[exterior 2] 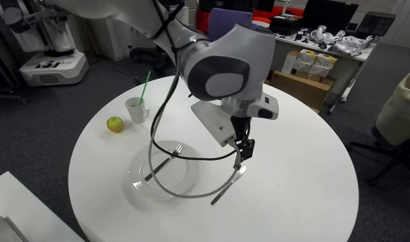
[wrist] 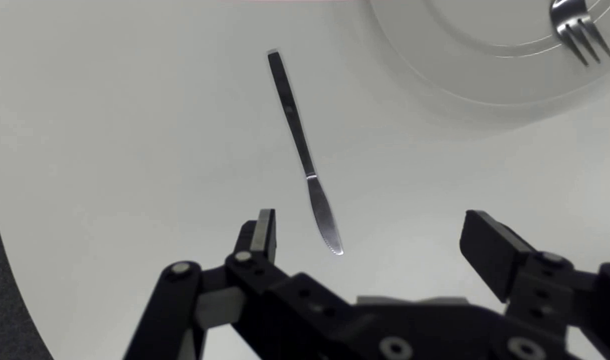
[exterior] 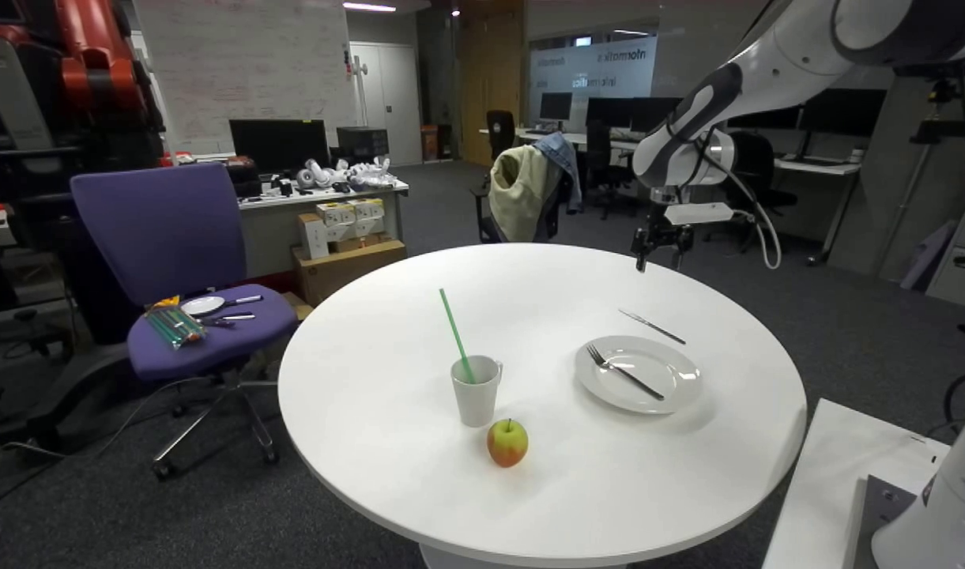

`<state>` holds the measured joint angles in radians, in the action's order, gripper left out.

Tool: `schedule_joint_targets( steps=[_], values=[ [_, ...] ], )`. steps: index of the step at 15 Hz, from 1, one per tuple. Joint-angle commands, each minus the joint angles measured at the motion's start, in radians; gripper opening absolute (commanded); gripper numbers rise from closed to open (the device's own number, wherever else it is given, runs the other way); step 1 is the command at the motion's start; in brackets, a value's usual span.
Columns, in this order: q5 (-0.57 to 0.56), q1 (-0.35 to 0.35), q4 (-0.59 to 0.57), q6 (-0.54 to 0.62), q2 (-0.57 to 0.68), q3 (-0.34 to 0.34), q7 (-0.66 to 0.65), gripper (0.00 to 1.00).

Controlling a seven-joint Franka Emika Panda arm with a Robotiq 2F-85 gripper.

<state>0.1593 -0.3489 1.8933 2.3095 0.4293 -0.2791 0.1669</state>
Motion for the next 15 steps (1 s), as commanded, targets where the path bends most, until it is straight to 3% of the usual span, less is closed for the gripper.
schedule_joint_targets(
  steps=[1,5,6,7,15],
  values=[
    [-0.055,-0.05,-0.212,-0.16,0.146,-0.007,-0.033,1.0],
    [-0.082,-0.105,-0.343,-0.227,0.265,-0.006,-0.026,1.0],
    [-0.079,-0.115,-0.348,-0.244,0.275,0.002,-0.015,1.0],
    [-0.077,-0.102,-0.285,-0.184,0.24,0.004,-0.026,1.0],
    [-0.075,-0.108,-0.297,-0.185,0.265,0.013,-0.026,1.0]
  ],
)
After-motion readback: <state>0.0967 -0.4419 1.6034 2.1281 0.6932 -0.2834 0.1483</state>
